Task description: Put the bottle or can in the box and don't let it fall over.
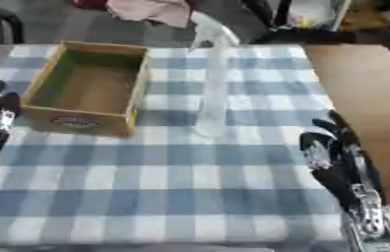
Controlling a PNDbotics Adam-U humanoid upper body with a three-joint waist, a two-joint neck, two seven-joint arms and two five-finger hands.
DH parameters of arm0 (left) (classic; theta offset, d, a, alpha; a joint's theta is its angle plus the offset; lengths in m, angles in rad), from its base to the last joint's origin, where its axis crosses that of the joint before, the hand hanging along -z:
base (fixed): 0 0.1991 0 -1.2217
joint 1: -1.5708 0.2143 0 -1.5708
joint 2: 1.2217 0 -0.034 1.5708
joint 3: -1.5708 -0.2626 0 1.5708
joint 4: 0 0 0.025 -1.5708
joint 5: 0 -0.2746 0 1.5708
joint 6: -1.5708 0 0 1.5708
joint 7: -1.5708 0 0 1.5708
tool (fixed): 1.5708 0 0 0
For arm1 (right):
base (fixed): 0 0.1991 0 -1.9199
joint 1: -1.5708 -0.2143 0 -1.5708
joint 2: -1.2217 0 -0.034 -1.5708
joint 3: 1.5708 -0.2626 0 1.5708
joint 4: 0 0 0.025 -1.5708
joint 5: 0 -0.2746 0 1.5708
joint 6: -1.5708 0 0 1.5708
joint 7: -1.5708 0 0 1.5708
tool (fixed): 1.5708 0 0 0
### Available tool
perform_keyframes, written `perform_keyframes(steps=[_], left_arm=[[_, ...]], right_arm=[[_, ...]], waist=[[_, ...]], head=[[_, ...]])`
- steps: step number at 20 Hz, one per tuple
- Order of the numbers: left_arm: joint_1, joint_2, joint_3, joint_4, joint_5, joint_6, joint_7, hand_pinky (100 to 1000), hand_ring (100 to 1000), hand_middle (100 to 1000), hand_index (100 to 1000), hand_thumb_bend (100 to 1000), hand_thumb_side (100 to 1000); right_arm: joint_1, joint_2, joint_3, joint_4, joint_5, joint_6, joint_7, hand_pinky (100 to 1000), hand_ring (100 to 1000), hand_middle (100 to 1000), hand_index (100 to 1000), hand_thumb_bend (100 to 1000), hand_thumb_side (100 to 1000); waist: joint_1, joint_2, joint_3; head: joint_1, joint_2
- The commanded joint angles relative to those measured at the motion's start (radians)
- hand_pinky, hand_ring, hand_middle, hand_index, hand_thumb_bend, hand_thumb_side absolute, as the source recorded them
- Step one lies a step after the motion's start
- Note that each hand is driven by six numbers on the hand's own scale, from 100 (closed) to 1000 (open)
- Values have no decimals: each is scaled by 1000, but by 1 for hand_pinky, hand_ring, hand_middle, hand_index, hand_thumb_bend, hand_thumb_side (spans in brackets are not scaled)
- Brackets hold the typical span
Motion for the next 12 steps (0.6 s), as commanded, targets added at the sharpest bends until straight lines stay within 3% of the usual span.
perform_keyframes(steps=[1,6,12], left_arm=[[-11,8,-3,-21,3,-1,-5,849,956,941,954,406,619],[-11,10,-7,-23,6,-2,-9,850,956,942,954,406,620],[-10,10,-9,-25,7,-2,-12,849,956,942,954,406,621]], right_arm=[[-41,-64,13,-4,12,-1,16,958,771,843,1000,283,376],[-134,-158,56,47,26,5,55,961,775,857,1000,309,409],[-255,-220,95,134,18,6,96,962,778,861,1000,368,469]], waist=[[0,-14,4],[0,-16,9],[1,-14,15]], head=[[-3,6],[-3,6],[-7,6]])
